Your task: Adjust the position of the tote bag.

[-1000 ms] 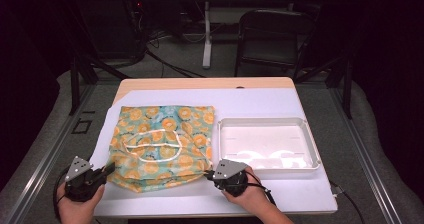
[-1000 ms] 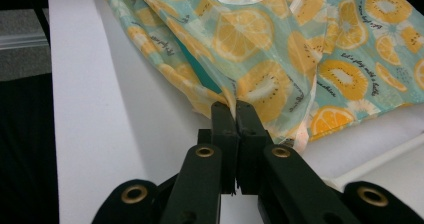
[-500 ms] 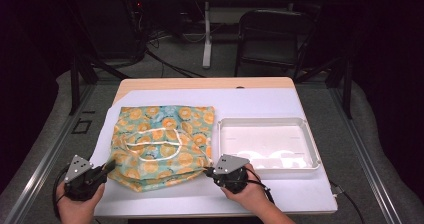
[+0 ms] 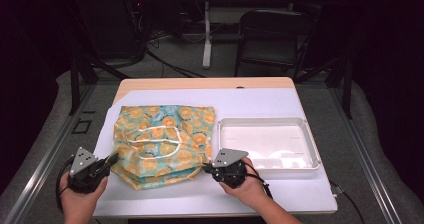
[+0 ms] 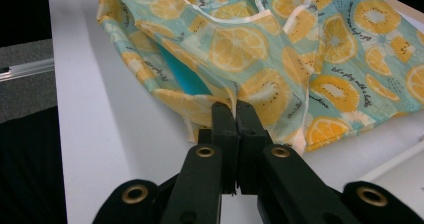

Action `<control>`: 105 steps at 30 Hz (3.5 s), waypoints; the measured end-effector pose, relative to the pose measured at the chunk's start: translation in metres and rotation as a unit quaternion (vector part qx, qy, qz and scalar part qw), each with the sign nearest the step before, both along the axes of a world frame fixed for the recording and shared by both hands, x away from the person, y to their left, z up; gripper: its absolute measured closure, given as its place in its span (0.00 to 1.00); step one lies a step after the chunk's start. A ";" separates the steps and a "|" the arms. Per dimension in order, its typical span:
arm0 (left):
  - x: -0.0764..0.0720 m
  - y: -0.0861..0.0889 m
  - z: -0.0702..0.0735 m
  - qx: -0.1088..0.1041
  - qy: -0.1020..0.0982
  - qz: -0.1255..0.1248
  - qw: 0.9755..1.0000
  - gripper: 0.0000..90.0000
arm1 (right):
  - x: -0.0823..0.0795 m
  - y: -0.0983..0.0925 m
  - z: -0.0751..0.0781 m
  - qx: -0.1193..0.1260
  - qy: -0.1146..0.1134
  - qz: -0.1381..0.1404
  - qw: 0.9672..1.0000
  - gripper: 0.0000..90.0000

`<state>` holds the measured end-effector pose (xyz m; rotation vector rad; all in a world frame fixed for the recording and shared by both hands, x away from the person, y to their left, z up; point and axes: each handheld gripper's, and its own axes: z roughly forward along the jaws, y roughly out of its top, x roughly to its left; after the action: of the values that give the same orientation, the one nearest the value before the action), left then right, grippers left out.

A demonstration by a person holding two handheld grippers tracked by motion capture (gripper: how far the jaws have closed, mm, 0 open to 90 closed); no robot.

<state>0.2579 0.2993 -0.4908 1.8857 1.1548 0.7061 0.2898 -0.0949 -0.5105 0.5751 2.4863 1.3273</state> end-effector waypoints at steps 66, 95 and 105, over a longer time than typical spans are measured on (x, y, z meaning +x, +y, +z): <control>0.010 -0.008 0.066 0.051 -0.077 -0.022 0.996 0.99 | 0.020 -0.001 0.061 0.077 0.005 -0.001 0.997 1.00; 0.026 -0.010 0.099 0.069 -0.100 -0.015 0.993 0.99 | 0.035 0.000 0.103 0.091 -0.033 -0.014 0.995 1.00; 0.029 -0.007 0.105 0.072 -0.104 -0.010 0.992 0.99 | 0.042 0.001 0.116 0.096 -0.038 -0.018 0.995 1.00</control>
<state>0.2868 0.2924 -0.3856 1.8860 0.9744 0.9726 0.3315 -0.0943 -0.3944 0.5953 2.2929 1.5547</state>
